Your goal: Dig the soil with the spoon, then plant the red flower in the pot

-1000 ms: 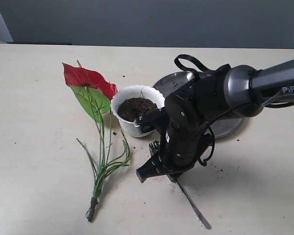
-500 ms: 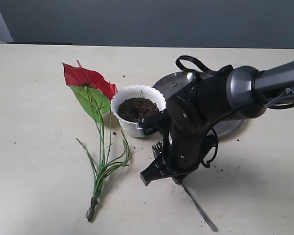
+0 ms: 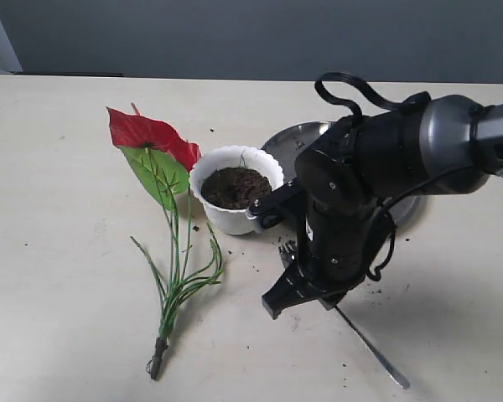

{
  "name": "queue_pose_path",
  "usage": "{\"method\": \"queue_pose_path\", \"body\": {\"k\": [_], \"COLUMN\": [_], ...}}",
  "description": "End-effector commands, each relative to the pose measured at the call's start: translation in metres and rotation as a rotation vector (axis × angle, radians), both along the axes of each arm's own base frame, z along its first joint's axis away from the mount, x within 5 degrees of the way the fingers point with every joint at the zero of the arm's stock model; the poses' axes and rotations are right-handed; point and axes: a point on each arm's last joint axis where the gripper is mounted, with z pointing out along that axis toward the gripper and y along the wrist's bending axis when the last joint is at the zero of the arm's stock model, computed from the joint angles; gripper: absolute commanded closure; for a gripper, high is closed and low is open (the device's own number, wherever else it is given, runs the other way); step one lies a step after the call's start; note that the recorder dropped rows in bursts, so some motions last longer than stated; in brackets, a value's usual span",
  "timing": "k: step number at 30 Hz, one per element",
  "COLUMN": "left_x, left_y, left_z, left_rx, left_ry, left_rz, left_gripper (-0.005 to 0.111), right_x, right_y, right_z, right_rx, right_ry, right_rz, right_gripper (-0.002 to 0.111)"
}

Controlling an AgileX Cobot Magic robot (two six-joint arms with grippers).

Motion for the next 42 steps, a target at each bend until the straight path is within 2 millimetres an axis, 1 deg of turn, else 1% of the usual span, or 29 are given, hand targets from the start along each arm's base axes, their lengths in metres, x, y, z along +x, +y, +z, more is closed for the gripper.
{"method": "queue_pose_path", "body": {"k": [1, 8, 12, 16, 20, 26, 29, 31, 36, 42], "left_x": [0.0, 0.0, 0.0, 0.0, 0.0, 0.0, 0.0, 0.0, 0.0, 0.0], "left_y": [0.0, 0.0, 0.0, 0.0, 0.0, 0.0, 0.0, 0.0, 0.0, 0.0], "left_z": [0.0, 0.0, 0.0, 0.0, 0.0, 0.0, 0.0, 0.0, 0.0, 0.0], "left_rx": [0.002, 0.002, 0.002, 0.002, 0.002, 0.002, 0.002, 0.002, 0.002, 0.002], "left_ry": [-0.004, -0.004, -0.004, -0.004, -0.004, -0.004, -0.004, -0.004, -0.004, -0.004], "left_rz": [-0.002, -0.002, -0.002, -0.002, -0.002, -0.002, -0.002, -0.002, -0.002, -0.002], "left_gripper": [0.106, 0.106, 0.106, 0.106, 0.106, 0.106, 0.106, 0.106, 0.106, 0.106], "right_x": [-0.002, -0.004, 0.004, 0.016, 0.031, 0.052, 0.062, 0.069, 0.082, 0.076], "right_y": [-0.014, -0.041, -0.052, -0.05, -0.04, -0.023, -0.016, -0.012, 0.005, 0.042], "right_z": [0.021, 0.061, 0.083, 0.1, 0.117, 0.136, 0.136, 0.133, 0.117, 0.09], "right_rx": [-0.069, -0.216, -0.266, -0.309, -0.311, -0.382, -0.459, -0.536, -0.674, -0.806], "right_ry": [-0.03, -0.128, -0.282, -0.392, -0.519, -0.693, -0.742, -0.779, -0.852, -0.91], "right_rz": [0.035, 0.051, 0.126, 0.247, 0.415, 0.679, 0.782, 0.839, 1.011, 1.265], "right_gripper": [0.109, 0.109, 0.109, 0.109, 0.109, 0.109, 0.109, 0.109, 0.109, 0.109]}}
